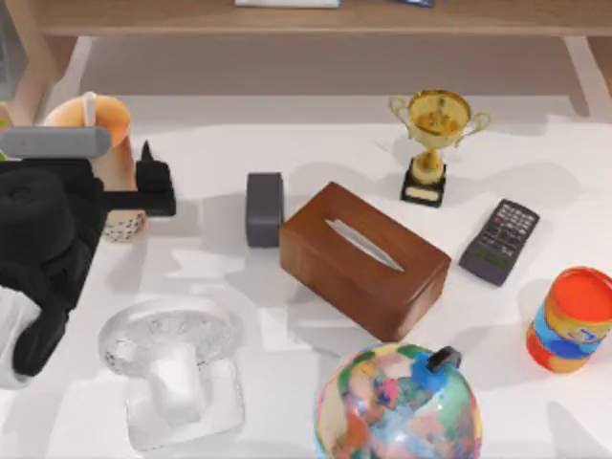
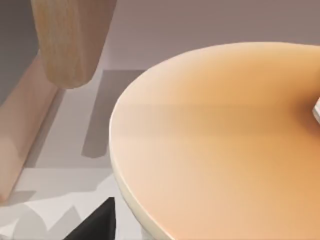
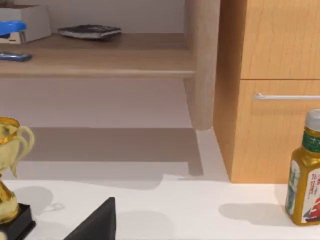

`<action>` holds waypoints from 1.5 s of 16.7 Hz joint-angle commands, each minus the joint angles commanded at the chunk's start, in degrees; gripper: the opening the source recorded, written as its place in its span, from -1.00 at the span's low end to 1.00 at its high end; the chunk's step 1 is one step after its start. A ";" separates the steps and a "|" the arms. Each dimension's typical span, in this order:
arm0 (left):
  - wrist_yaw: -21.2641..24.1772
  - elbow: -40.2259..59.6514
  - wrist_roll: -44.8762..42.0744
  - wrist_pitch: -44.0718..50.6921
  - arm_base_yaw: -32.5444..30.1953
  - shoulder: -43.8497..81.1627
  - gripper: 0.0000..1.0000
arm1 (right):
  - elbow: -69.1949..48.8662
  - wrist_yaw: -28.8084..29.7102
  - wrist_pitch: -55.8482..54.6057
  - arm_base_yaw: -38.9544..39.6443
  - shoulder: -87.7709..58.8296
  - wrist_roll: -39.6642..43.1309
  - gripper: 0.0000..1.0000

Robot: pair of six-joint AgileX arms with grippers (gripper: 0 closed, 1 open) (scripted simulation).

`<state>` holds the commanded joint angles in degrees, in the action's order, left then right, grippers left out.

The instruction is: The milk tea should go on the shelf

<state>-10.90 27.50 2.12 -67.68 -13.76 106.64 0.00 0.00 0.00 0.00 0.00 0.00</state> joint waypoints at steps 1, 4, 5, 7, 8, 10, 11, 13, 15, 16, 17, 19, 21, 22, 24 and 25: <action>0.00 0.00 0.00 0.00 0.00 0.00 0.85 | 0.00 0.00 0.00 0.00 0.00 0.00 1.00; 0.00 0.00 0.00 0.00 0.00 0.00 0.40 | 0.00 0.00 0.00 0.00 0.00 0.00 1.00; 0.00 0.00 0.00 0.00 0.00 0.00 0.25 | 0.00 0.00 0.00 0.00 0.00 0.00 1.00; 0.00 0.00 0.00 0.00 0.00 0.00 -0.06 | 0.00 0.00 0.00 0.00 0.00 0.00 1.00; 0.00 0.00 0.00 0.00 0.00 0.00 -0.21 | 0.00 0.00 0.00 0.00 0.00 0.00 1.00; 0.00 0.00 0.00 0.00 0.00 0.00 -0.51 | 0.00 0.00 0.00 0.00 0.00 0.00 1.00; 0.00 0.00 0.00 0.00 0.00 0.00 -0.66 | 0.00 0.00 0.00 0.00 0.00 0.00 1.00; 0.00 0.00 0.00 0.00 0.00 0.00 -0.96 | 0.00 0.00 0.00 0.00 0.00 0.00 1.00; 0.00 0.00 0.00 0.00 0.00 0.00 -1.00 | 0.00 0.00 0.00 0.00 0.00 0.00 1.00; 0.00 0.00 0.00 0.00 0.00 0.00 -1.00 | 0.00 0.00 0.00 0.00 0.00 0.00 1.00; 0.00 0.00 0.00 0.00 0.00 0.00 -1.00 | 0.00 0.00 0.00 0.00 0.00 0.00 1.00; 0.00 0.00 0.00 0.00 0.00 0.00 -1.00 | 0.00 0.00 0.00 0.00 0.00 0.00 1.00; 0.00 0.00 0.00 0.00 0.00 0.00 -1.00 | 0.00 0.00 0.00 0.00 0.00 0.00 1.00; -0.02 -0.08 -0.10 0.01 -0.06 0.00 -1.00 | 0.00 0.00 0.00 0.00 0.00 0.00 1.00; -0.02 0.01 -0.12 0.72 -0.07 -0.66 -1.00 | 0.00 0.00 0.00 0.00 0.00 0.00 1.00; -0.02 0.10 -0.13 1.37 -0.07 -1.31 -1.00 | 0.00 0.00 0.00 0.00 0.00 0.00 1.00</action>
<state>-10.92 27.60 2.00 -66.31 -13.83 105.33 0.00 0.00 0.00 0.00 0.00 0.00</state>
